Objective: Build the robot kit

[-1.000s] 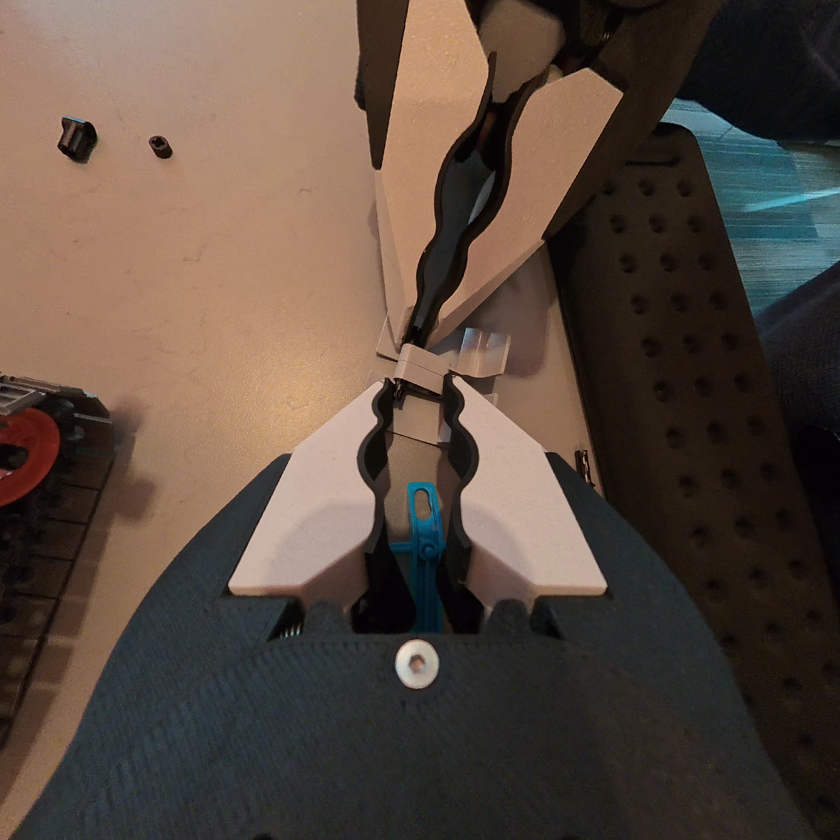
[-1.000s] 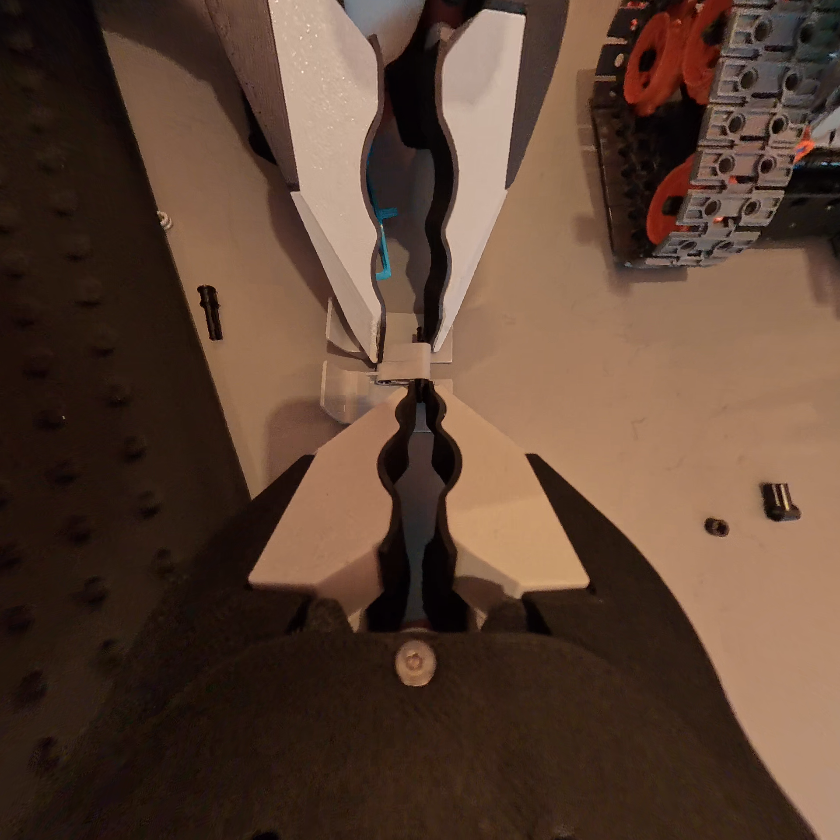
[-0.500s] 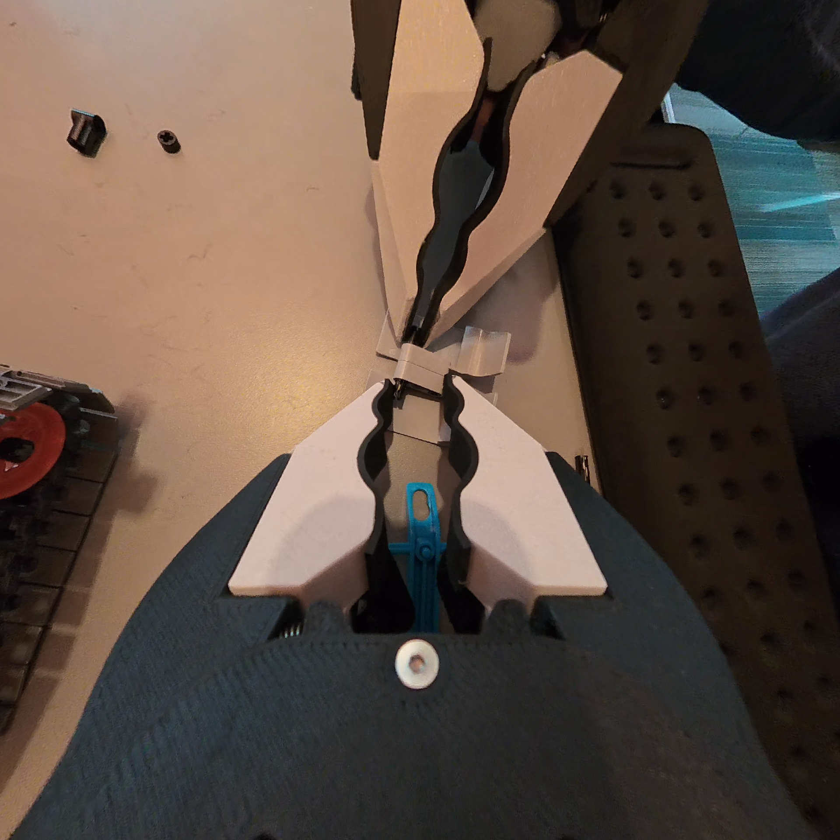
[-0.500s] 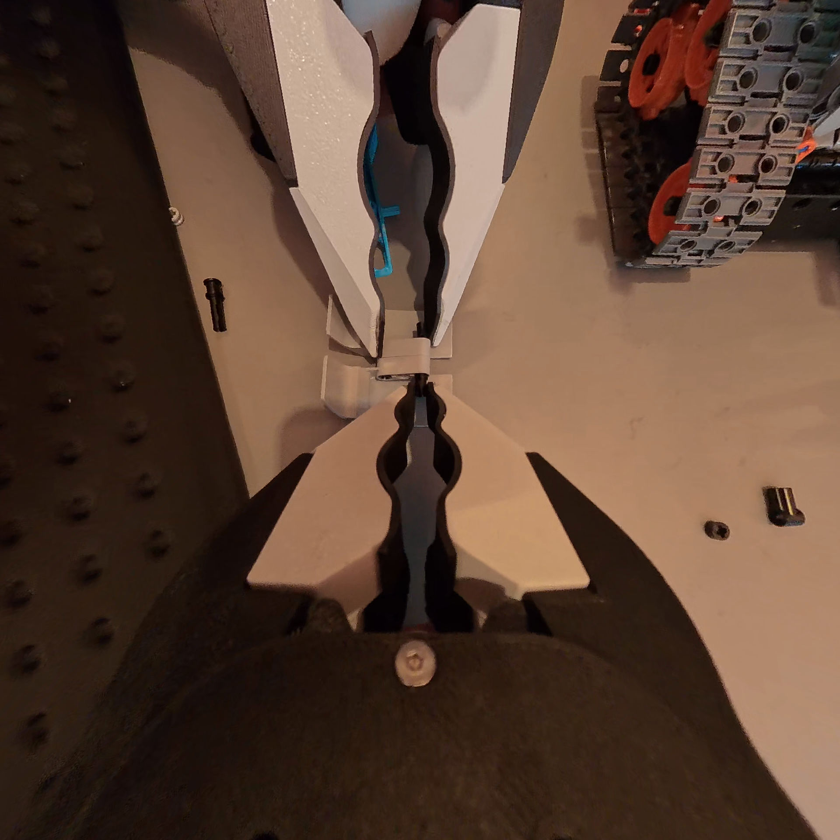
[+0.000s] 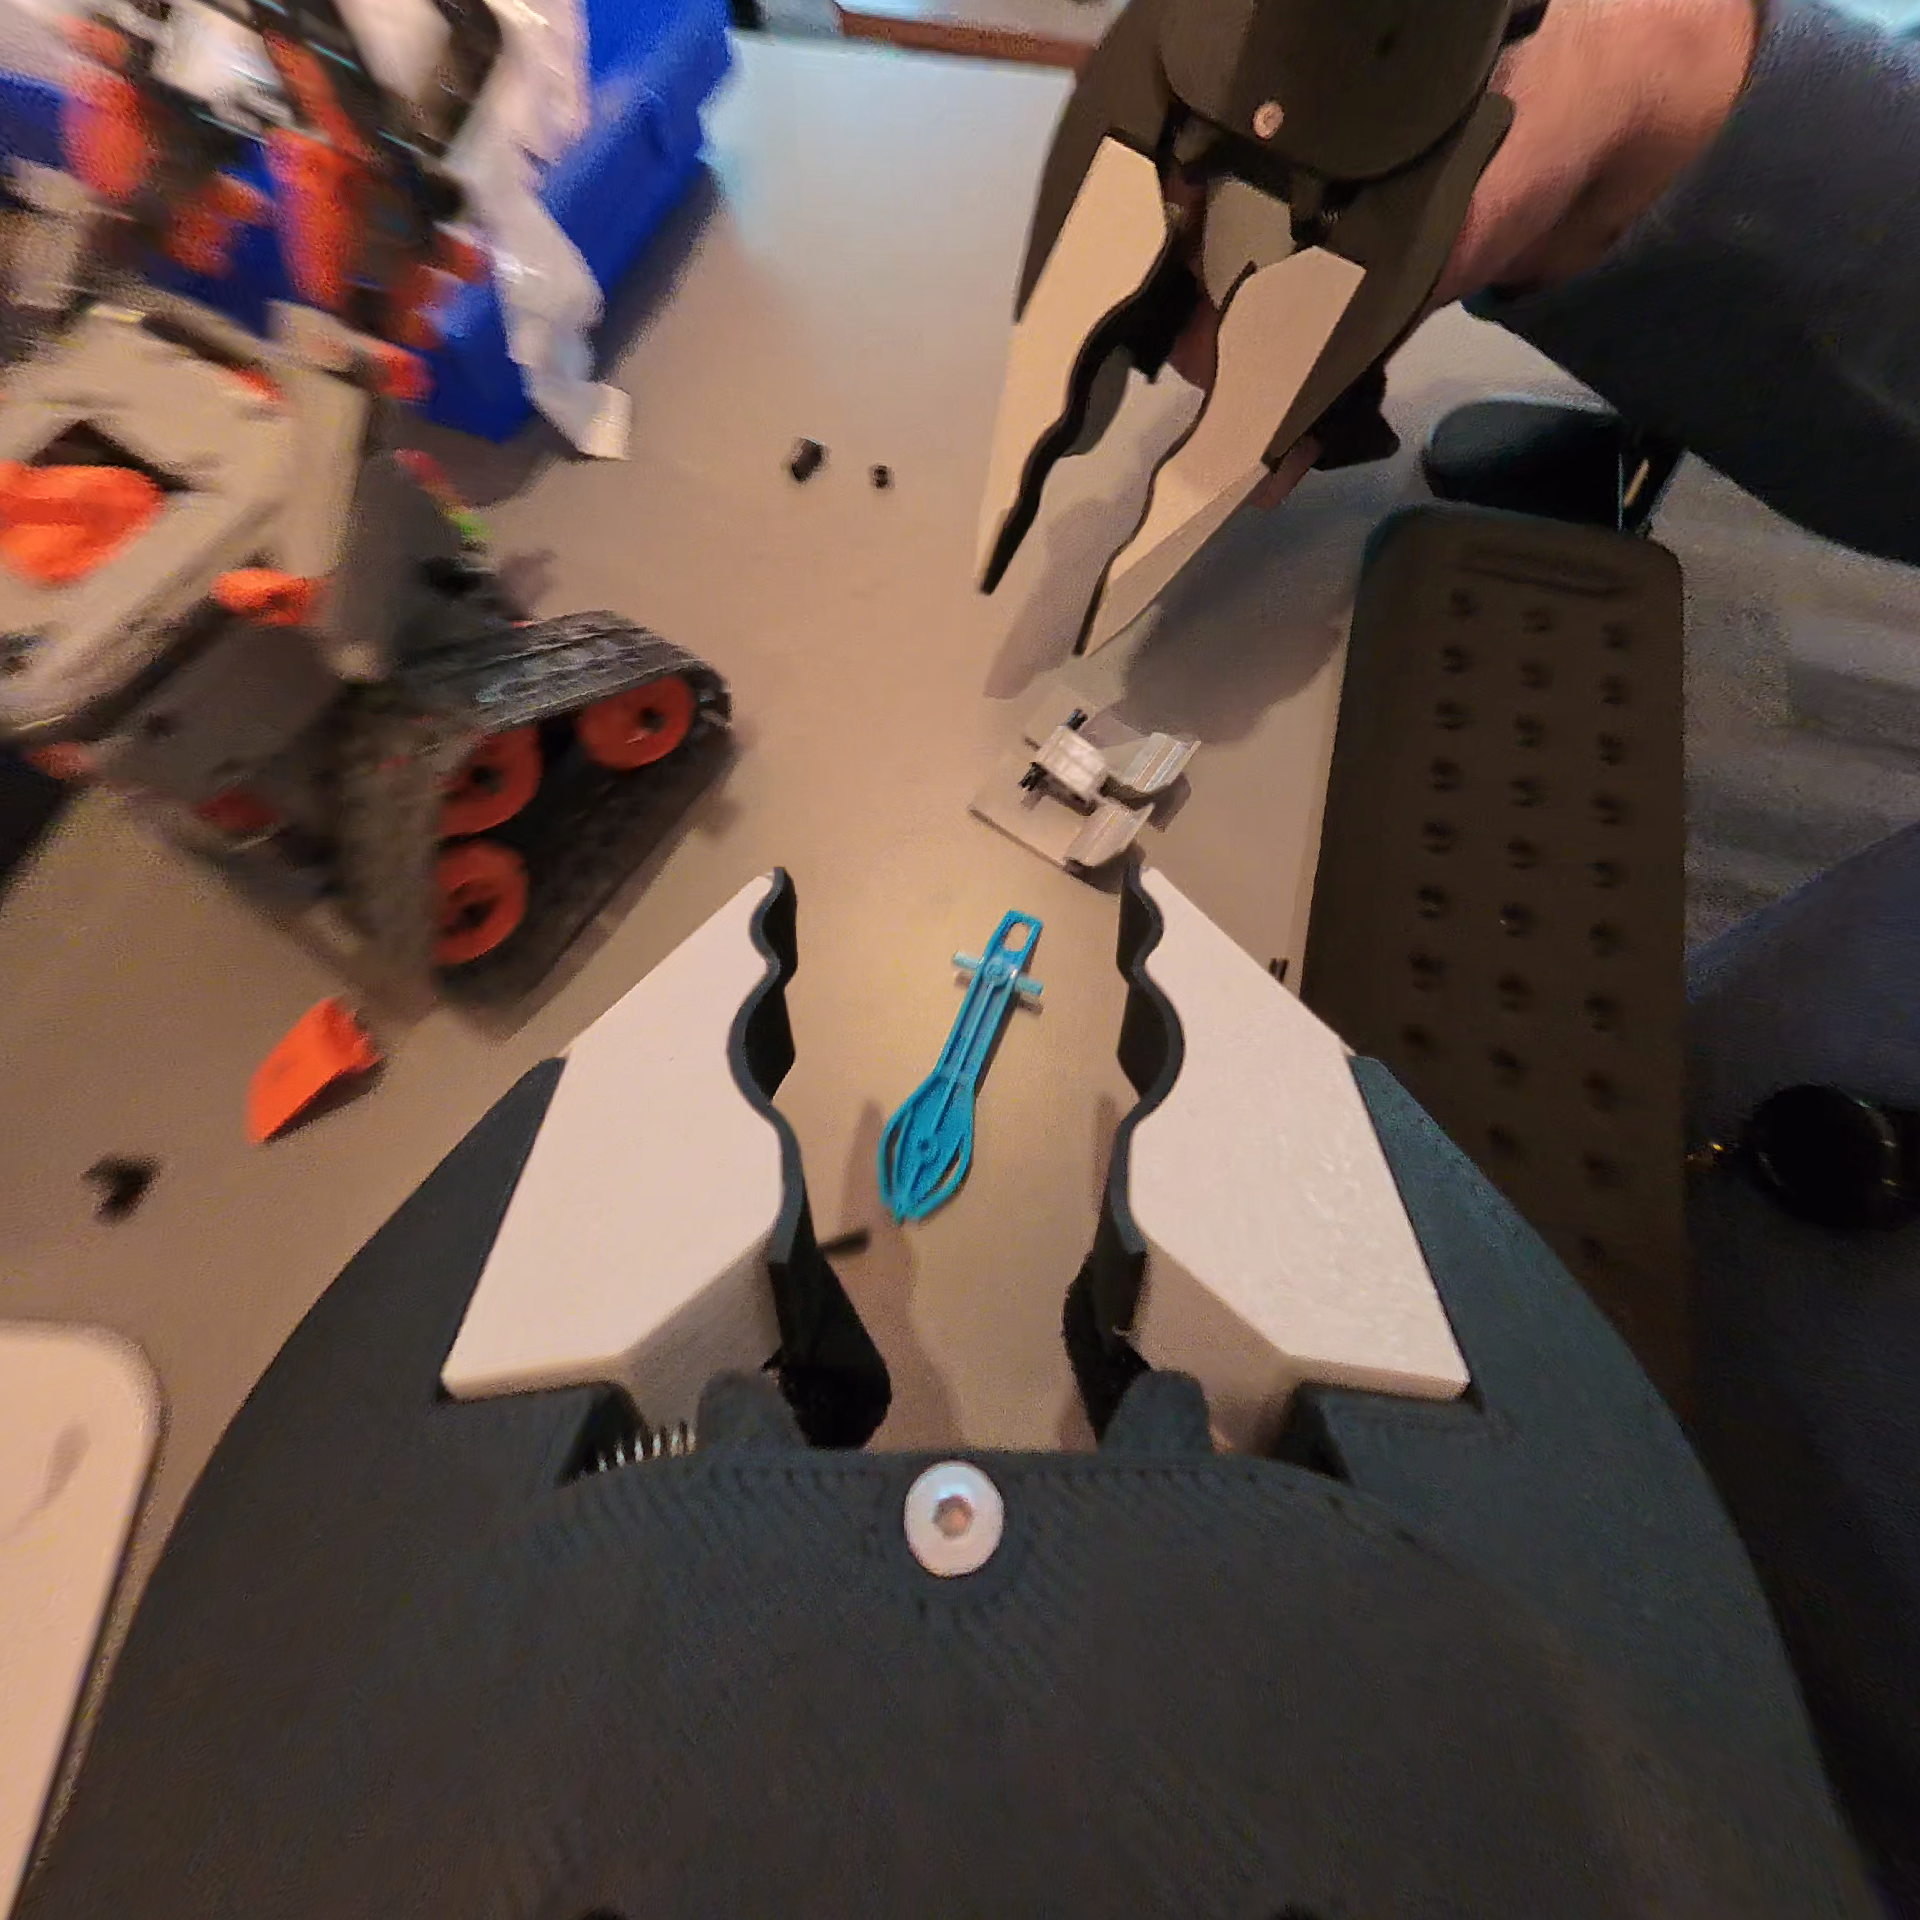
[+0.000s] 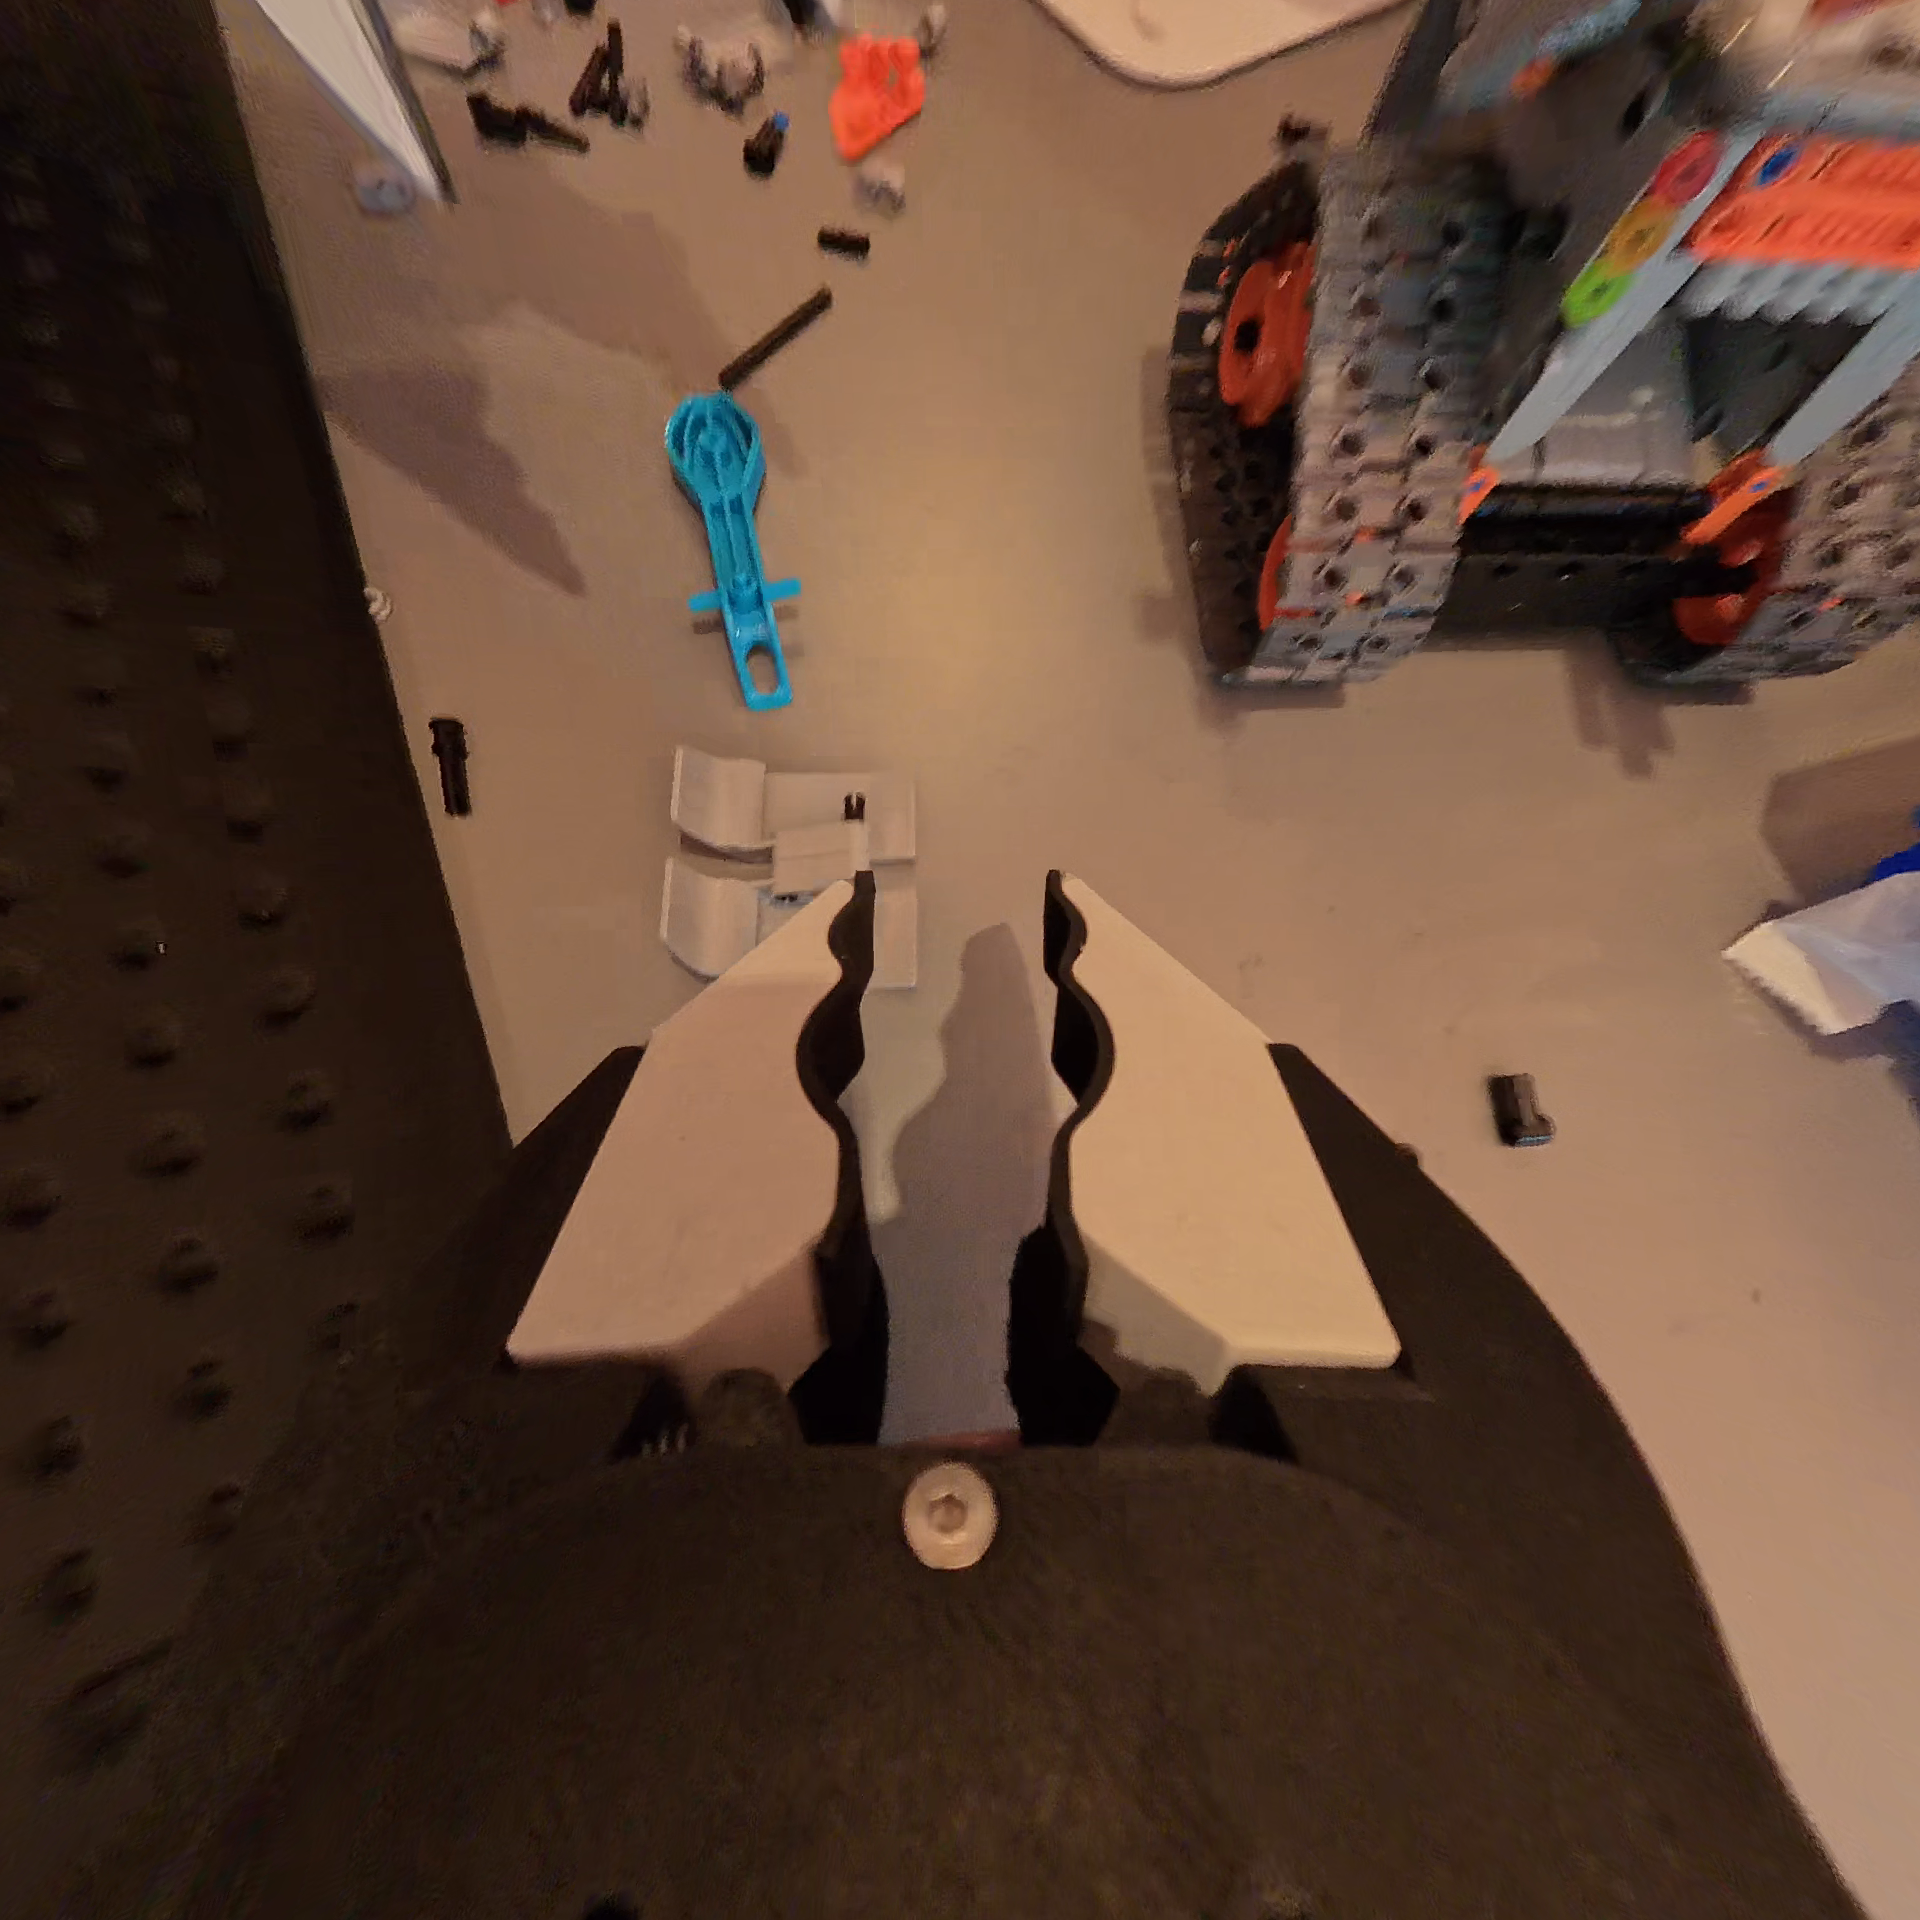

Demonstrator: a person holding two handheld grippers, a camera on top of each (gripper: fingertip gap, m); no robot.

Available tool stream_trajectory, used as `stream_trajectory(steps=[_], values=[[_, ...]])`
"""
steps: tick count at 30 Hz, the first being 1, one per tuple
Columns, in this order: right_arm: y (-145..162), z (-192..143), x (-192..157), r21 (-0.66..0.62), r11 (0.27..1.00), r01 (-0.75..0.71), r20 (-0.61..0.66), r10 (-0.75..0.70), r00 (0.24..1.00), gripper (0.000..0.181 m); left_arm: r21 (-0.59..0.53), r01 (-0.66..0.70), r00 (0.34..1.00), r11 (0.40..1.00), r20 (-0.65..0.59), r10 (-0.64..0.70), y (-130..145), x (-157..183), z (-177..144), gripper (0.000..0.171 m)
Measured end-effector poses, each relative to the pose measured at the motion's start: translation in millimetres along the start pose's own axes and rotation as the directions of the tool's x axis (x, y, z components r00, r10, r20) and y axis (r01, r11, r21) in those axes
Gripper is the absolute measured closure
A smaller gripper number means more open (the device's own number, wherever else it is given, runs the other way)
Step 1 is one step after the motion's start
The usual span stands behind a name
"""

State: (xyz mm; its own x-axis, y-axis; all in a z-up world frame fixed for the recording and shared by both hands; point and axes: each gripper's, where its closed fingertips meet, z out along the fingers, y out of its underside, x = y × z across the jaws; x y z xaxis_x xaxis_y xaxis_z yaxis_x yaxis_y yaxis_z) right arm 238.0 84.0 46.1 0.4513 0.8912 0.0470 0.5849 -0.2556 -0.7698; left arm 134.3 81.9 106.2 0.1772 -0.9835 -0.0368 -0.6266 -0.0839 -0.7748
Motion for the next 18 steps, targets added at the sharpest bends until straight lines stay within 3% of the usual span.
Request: stream_trajectory(steps=[3, 9, 13, 18], values=[[-21.0, -10.8, 5.7, 0.043, 0.999, 0.034, -0.065, -0.031, 0.997, 0.151, 0.063, 0.0, 0.993, 0.998, 0.118, -0.008, 3.3, -9.1, -66.9, 0.12], [-93.5, -11.9, -17.0, 0.172, 0.973, 0.152, -0.129, -0.131, 0.983, 0.153, 0.099, 0.035, 0.929, 0.995, 0.363, -0.069, 48.4, -39.0, -184.9, 0.131], [-143.6, 22.6, -57.4, 0.209, 0.958, 0.197, -0.113, -0.177, 0.978, 0.151, 0.149, 0.071, 0.907, 0.986, 0.401, -0.126, 92.9, -39.3, -216.1, 0.129], [-181.2, 96.9, -103.1, 0.176, 0.97, 0.17, -0.043, -0.165, 0.985, 0.147, 0.259, 0.102, 0.889, 0.96, 0.41, -0.205, 141.9, -31.9, -240.2, 0.127]])
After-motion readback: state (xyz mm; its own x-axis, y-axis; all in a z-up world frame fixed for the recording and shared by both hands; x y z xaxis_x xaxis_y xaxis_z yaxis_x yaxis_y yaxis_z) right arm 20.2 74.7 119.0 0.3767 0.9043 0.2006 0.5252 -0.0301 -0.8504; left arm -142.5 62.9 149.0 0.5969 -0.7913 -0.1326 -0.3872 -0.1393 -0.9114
